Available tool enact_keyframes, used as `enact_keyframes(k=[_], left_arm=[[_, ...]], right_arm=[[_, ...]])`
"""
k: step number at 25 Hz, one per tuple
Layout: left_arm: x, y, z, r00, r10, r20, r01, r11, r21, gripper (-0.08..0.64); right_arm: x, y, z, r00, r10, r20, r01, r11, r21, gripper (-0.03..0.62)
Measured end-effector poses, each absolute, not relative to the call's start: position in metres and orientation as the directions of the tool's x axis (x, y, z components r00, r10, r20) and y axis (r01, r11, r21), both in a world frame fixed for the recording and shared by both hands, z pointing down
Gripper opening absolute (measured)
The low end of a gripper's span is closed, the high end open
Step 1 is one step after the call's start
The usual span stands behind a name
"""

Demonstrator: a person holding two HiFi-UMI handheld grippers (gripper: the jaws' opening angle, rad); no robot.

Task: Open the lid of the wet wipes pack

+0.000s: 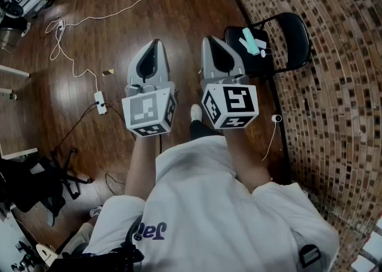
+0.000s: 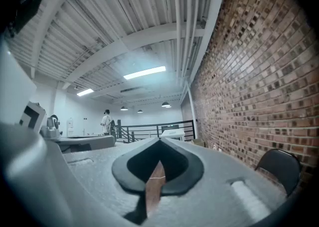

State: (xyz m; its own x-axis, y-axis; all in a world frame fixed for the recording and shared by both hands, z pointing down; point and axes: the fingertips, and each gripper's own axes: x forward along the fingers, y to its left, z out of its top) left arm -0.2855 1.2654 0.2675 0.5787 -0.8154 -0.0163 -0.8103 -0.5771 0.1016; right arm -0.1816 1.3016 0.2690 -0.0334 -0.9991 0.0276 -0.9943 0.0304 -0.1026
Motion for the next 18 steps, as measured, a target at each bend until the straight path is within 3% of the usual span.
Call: enact_keyframes(k=[9,18], left_arm=[[-0.197,1.165,0.267,0.563,-0.827,0.007,-0.825,-0.561,0.069,0.017],[-0.166,1.052,0.298,0.536,-0.843,0.048,-0.841,-0.529,0.116,0.017]], right_arm=[[-0.103,1.188,0.251,-0.134,-0.99,-0.032,-0.984,0.137,-0.116,-0.014],[-0.08,1.079,0.297,-0.195,-0.978,0.069,-0.972,0.183,-0.149,-0.012]])
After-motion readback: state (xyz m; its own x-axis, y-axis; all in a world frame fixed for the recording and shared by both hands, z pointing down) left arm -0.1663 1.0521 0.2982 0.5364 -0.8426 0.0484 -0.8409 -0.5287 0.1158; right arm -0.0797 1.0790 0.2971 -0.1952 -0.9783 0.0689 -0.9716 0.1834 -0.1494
